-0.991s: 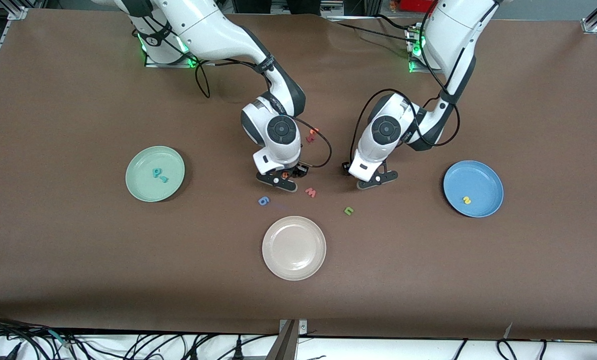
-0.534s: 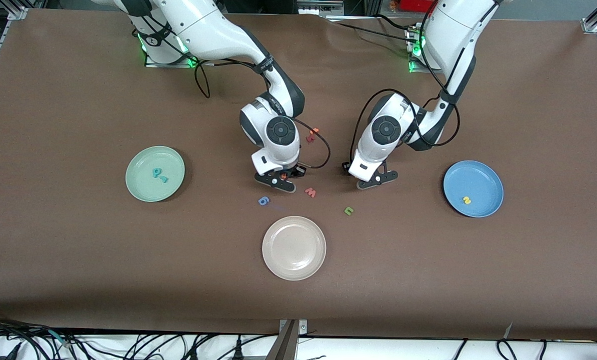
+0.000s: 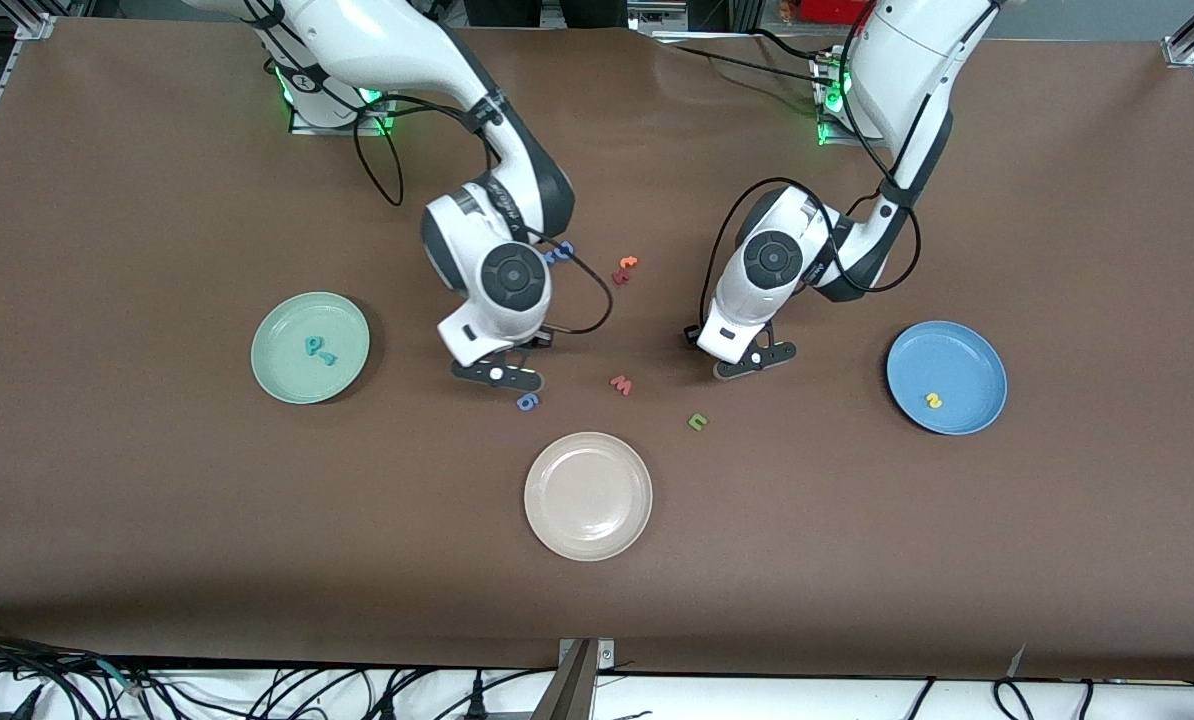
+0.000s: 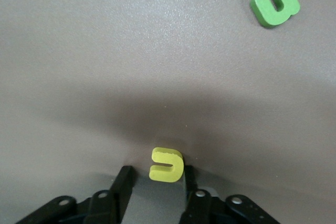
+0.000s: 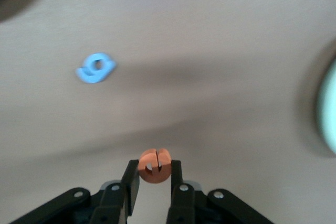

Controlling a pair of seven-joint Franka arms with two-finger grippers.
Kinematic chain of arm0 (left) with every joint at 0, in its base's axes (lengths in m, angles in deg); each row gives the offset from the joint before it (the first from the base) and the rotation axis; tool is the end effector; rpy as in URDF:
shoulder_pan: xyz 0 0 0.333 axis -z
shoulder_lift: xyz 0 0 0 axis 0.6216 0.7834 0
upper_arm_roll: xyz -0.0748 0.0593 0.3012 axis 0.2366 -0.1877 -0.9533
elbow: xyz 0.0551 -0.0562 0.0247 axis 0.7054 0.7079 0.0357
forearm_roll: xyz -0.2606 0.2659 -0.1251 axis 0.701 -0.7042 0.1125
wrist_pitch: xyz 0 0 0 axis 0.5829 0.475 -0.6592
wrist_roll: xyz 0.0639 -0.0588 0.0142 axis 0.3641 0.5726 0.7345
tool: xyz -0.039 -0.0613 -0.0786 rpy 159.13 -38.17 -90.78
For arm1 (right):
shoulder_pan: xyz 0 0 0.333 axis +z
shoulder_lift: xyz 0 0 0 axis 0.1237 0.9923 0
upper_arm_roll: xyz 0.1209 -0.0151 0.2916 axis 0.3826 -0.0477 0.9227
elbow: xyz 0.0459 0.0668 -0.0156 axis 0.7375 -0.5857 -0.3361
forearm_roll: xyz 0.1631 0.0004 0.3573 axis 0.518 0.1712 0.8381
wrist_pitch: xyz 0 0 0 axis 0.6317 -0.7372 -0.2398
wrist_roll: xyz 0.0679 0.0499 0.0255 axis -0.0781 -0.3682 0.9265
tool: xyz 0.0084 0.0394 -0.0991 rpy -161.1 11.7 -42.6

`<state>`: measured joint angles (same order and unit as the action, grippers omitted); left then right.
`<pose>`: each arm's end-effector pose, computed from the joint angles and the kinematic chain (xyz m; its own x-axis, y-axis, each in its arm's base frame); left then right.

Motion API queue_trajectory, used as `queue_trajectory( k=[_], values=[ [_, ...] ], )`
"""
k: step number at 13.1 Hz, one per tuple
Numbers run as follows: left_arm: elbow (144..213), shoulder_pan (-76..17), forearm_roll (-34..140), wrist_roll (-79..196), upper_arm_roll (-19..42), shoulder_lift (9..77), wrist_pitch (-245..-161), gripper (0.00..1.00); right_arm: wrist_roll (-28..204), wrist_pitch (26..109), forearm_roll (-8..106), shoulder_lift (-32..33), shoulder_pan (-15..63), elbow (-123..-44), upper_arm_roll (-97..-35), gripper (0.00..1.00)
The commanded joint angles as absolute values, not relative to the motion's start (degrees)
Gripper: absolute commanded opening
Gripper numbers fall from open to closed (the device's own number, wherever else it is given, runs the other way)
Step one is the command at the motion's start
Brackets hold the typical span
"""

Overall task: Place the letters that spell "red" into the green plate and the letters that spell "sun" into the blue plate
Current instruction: 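Lift the orange letter with the right gripper while the left gripper grasps yellow, then place the orange letter on the green plate while the left gripper places yellow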

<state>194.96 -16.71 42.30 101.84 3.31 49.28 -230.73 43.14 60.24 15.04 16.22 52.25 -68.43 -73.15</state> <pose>0.5052 -0.3134 0.1712 0.9453 0.3132 -0.0912 0.3158 -0.9487 0.0155 0.5639 0.3946 0.2698 0.9829 -0.1321 -0.1282 -0.1009 -0.9691 0.2251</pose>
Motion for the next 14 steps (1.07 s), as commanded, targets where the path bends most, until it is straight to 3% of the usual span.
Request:
queue_trajectory(
  k=[1,8,14],
  values=[
    [194.8,-16.5,38.7,102.6,3.2,49.7,-231.1,0.38,52.1,56.2,15.1,12.5,52.0,-71.4,-77.2,0.08],
    [193.9,-17.2,38.4,102.7,2.9,48.4,-229.7,0.10,73.1,57.5,15.5,9.0,51.5,-80.6,-87.7,0.04],
    [194.0,-20.7,38.3,89.2,-0.9,42.4,-222.8,0.10,86.8,75.8,15.9,3.0,47.5,-101.0,-91.4,0.05]
  ],
)
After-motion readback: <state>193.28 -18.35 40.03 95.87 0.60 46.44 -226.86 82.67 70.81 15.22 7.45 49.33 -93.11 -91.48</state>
